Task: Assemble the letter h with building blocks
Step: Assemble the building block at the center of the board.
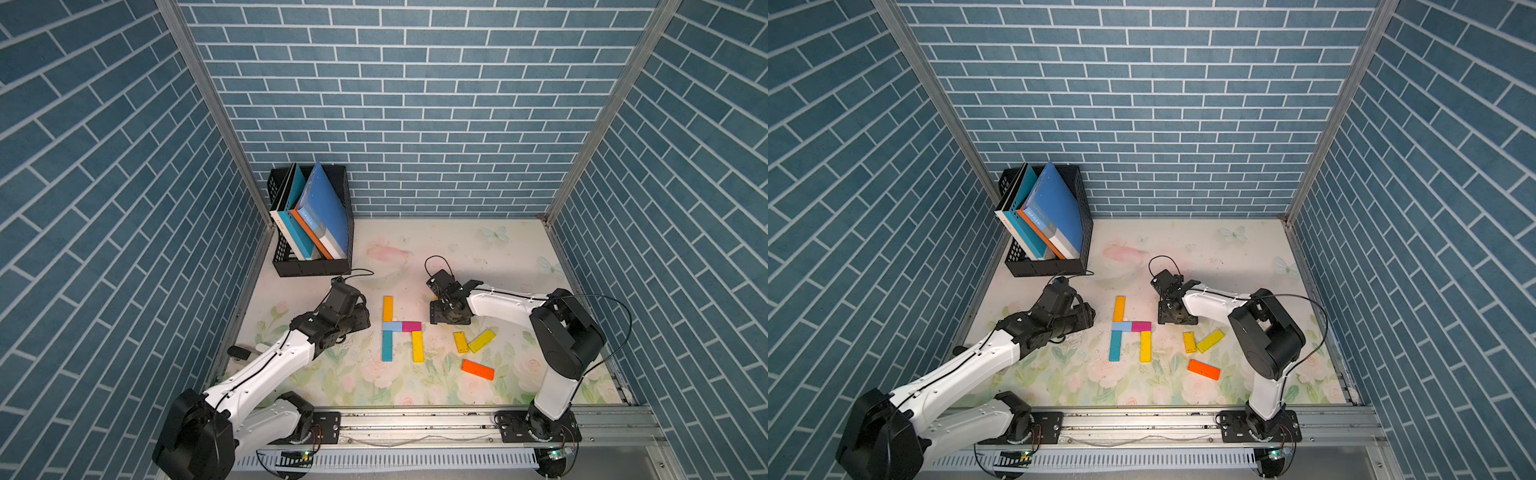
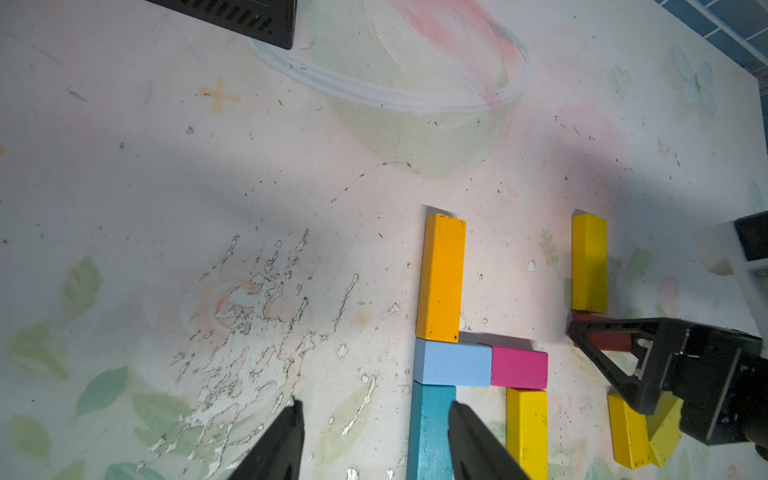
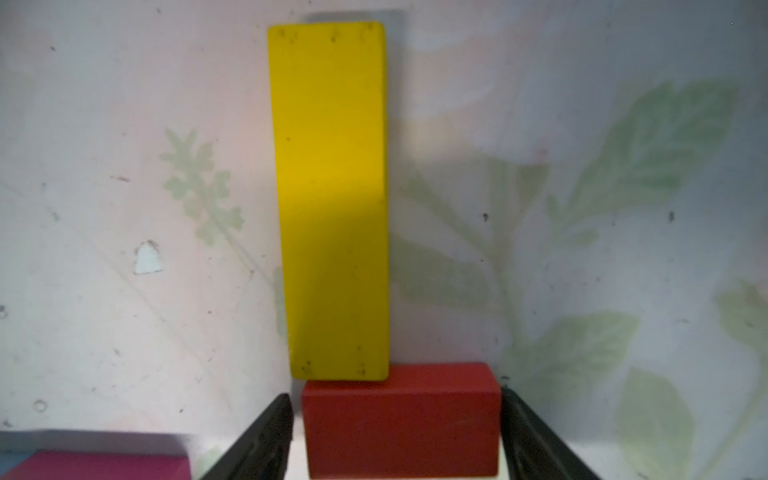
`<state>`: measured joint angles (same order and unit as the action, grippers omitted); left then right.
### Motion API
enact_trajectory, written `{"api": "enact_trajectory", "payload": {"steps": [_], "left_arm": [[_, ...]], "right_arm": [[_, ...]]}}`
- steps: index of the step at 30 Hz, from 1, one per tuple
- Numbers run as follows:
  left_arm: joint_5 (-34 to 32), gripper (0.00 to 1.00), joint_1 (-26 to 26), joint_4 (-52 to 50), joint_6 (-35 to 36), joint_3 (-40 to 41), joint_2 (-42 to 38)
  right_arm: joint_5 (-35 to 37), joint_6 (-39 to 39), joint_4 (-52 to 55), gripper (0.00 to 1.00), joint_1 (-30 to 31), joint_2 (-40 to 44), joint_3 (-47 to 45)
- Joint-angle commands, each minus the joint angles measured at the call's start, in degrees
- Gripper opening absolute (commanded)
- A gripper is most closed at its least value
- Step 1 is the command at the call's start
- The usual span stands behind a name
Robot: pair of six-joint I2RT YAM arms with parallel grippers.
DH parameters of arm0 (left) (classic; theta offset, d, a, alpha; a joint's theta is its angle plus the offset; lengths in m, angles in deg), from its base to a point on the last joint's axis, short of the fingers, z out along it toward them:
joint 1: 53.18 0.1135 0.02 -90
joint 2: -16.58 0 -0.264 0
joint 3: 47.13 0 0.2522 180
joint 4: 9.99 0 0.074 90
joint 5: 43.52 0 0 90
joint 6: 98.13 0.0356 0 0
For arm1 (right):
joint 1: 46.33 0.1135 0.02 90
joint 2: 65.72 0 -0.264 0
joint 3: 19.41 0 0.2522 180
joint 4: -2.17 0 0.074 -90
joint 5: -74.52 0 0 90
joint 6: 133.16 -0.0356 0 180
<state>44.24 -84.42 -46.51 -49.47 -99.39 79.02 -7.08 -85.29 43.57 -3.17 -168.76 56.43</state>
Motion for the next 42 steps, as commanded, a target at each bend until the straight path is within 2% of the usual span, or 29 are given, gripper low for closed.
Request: {"api": "enact_trajectory", "payload": {"steps": [1, 3, 6, 10, 14, 16, 20, 25, 33, 42], "left_arm": [[-0.19, 0.61, 0.46, -0.21, 0.47, 0.32, 0.09], [-0.26, 0.61, 0.47, -0.65, 0.47, 0.11, -0.28], [-0.34, 0.61, 0.42, -1.26, 0.37, -0.41, -1.1], [-0.84, 0.61, 0.44, -2.44, 0.4, -1.88, -1.95], [-1.36, 0.61, 0.48, -2.53, 0.47, -2.45, -2.23], [-1.45, 0.62, 0.48, -2.31, 0.48, -2.41, -1.95], [-1.02, 0.61, 0.47, -1.85, 0.4, -2.45, -1.27], [-1.35, 0.61, 0.46, -2.19, 0.44, -1.89, -2.36], [-1.41, 0.62, 0.49, -1.87, 0.55, -1.16, -2.09], [-1.28, 0.61, 0.5, -1.49, 0.72, -1.06, -1.61]], "right_arm": [[0.6, -1.42, 0.75, 0.88, -0.03, 1.53, -0.63], [1.24, -1.16, 0.83, 0.96, 0.25, 4.23, -0.41], [2.41, -0.8, 3.36, 0.99, 0.87, 8.11, 1.05], [4.34, -1.74, 8.59, 1.0, 1.96, 13.19, 1.29], [2.85, -2.48, 8.48, 0.93, 2.04, 18.47, -4.54], [1.66, -1.59, 7.25, 0.93, 2.12, 19.28, -6.42], [-0.45, 0.87, 4.77, 0.97, 1.77, 15.73, -6.39], [-1.46, 2.75, 1.69, 0.98, -0.7, 9.86, -4.8], [-1.73, 3.81, -0.13, 0.93, -1.83, 3.53, -1.5], [-1.07, 3.07, 0.26, 0.87, -1.8, 0.59, 0.23]]}}
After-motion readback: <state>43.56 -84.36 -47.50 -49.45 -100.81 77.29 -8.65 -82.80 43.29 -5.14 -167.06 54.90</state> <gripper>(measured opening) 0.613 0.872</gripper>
